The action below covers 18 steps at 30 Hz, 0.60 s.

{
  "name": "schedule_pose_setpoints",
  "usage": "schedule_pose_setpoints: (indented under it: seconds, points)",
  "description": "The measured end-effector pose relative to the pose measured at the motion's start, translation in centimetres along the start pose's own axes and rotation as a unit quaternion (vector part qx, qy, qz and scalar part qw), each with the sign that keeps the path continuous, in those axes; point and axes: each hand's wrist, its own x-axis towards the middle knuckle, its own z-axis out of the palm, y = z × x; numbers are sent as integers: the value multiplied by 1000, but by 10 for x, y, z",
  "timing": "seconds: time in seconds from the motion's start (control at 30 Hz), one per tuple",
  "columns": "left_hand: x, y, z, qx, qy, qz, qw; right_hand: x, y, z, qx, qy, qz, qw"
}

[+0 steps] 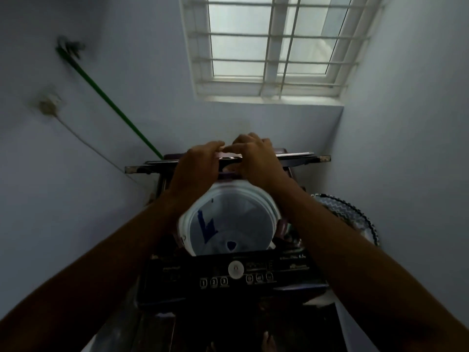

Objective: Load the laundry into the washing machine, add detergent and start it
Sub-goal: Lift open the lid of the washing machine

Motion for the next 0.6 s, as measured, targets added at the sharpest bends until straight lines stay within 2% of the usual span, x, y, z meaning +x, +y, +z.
schedule_pose_setpoints:
  seconds: [0.07, 0.17, 0.33, 0.6]
  points:
    - [-2, -5, 2, 10, 18, 19, 1000, 10, -3, -2, -14, 40, 12, 999]
    - [5, -15, 9, 101, 2, 81, 992, 24, -4, -2, -28, 74, 29, 996]
    - [33, -22, 10, 126, -24, 100, 987, 42, 1, 6, -60, 115, 25, 991]
    - [77, -35, 19, 168, -7, 104, 980, 79, 20, 4, -111, 84, -6, 990]
